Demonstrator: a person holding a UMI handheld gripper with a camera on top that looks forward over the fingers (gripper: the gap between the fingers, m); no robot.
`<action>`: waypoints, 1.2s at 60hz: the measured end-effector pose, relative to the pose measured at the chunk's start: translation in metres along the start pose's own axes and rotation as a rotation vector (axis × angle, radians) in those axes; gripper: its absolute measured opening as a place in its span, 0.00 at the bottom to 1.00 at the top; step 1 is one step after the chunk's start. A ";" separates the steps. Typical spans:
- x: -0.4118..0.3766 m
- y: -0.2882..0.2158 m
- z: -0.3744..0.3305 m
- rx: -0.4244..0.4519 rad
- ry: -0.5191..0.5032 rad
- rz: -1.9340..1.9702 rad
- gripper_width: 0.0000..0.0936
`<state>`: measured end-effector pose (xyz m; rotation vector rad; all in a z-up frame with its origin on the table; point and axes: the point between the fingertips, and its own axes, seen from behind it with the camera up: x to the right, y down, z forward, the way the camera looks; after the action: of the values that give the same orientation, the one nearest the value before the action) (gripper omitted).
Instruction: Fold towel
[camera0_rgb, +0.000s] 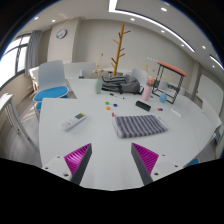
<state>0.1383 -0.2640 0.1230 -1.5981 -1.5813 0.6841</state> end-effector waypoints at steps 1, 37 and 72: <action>0.002 0.001 0.005 0.000 -0.005 -0.001 0.91; 0.026 -0.023 0.225 -0.019 -0.165 -0.036 0.89; 0.031 -0.012 0.277 -0.145 -0.147 -0.022 0.02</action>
<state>-0.0917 -0.1928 -0.0174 -1.6646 -1.7881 0.7025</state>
